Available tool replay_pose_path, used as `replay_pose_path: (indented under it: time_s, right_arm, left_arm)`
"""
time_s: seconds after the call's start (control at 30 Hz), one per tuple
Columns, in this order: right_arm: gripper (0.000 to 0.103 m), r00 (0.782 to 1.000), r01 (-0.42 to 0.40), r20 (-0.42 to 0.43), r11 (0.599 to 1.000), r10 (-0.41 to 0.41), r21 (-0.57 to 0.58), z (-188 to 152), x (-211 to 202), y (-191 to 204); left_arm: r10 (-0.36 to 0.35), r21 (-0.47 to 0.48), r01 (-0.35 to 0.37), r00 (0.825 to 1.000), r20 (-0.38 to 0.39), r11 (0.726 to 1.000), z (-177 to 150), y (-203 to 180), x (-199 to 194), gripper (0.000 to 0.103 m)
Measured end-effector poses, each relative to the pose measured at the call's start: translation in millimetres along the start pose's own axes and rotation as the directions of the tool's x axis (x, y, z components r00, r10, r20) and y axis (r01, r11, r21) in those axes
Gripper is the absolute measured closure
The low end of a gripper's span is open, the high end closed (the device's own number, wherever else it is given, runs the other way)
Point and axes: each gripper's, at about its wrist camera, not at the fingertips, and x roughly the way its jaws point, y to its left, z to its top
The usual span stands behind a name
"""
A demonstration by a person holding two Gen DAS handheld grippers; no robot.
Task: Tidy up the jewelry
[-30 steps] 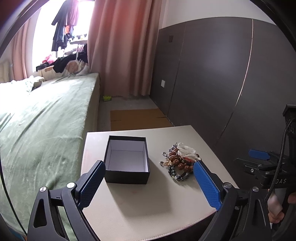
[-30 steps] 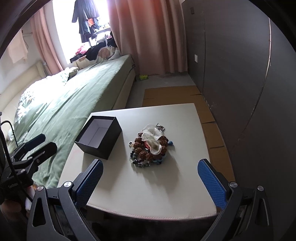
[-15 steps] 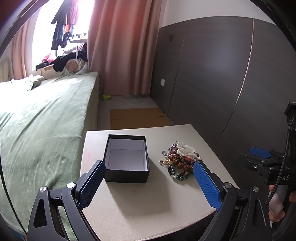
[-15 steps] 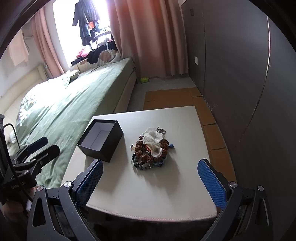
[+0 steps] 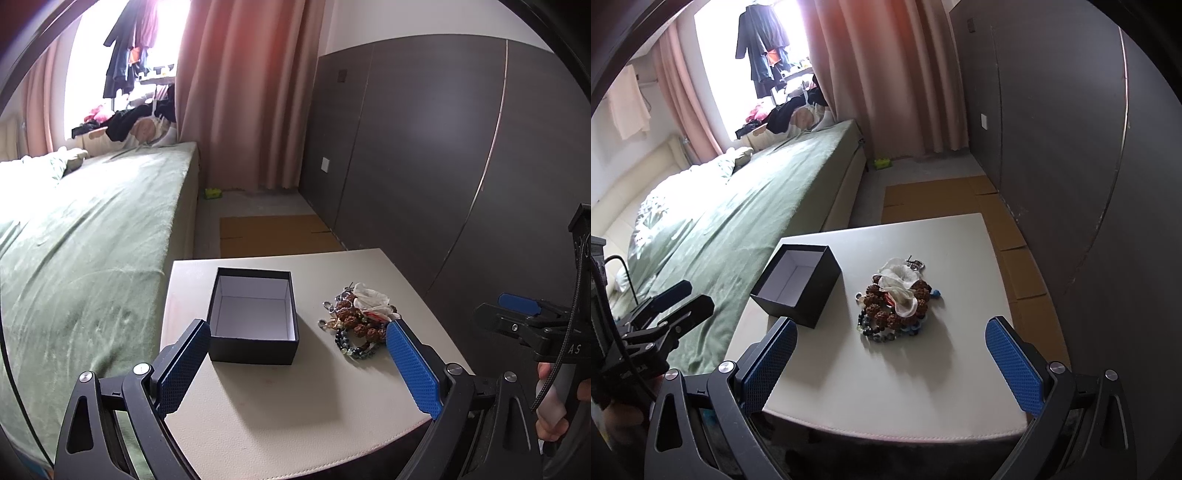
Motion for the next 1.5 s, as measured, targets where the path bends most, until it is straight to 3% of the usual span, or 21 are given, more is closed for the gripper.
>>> replay_pose_path:
  time_s: [0.33,0.7,0.83,1.0,1.2,1.43,1.5]
  right_arm:
    - [0.0,1.0,-0.022,-0.001,1.0,0.022,0.013,2.9,1.2,-0.2]
    - [0.0,0.998,-0.059,-0.006,0.989,0.061,0.134,16.6,14.2,-23.7]
    - [0.01,0.997,-0.068,-0.028,0.979,0.075,0.192,19.7,28.3,-36.4]
    - [0.018,0.99,-0.092,-0.082,0.961,0.117,0.263,19.8,56.7,-49.0]
    - [0.028,0.972,-0.118,-0.154,0.935,0.178,0.335,15.8,95.0,-59.6]
    - [0.047,0.955,-0.147,-0.191,0.923,0.226,0.357,18.9,128.7,-58.4]
    - [0.048,0.955,-0.141,-0.201,0.929,0.219,0.343,20.5,135.3,-53.4]
  left_arm:
    - [-0.011,-0.002,0.011,1.0,-0.004,1.0,2.3,-2.9,3.6,0.007]
    - [-0.04,-0.02,0.04,0.999,-0.014,0.999,9.6,-9.8,26.6,0.007]
    - [-0.058,-0.033,0.057,0.998,-0.009,0.998,12.5,-12.2,36.3,0.007]
    - [-0.084,-0.049,0.082,0.995,-0.045,0.995,16.3,-13.8,57.3,0.027]
    - [-0.098,-0.067,0.092,0.991,-0.094,0.994,17.1,-14.3,82.8,0.042]
    - [-0.126,-0.127,0.11,0.984,-0.126,0.986,19.0,-2.6,107.9,0.046]
    - [-0.128,-0.141,0.109,0.983,-0.133,0.984,19.9,0.5,114.8,0.047]
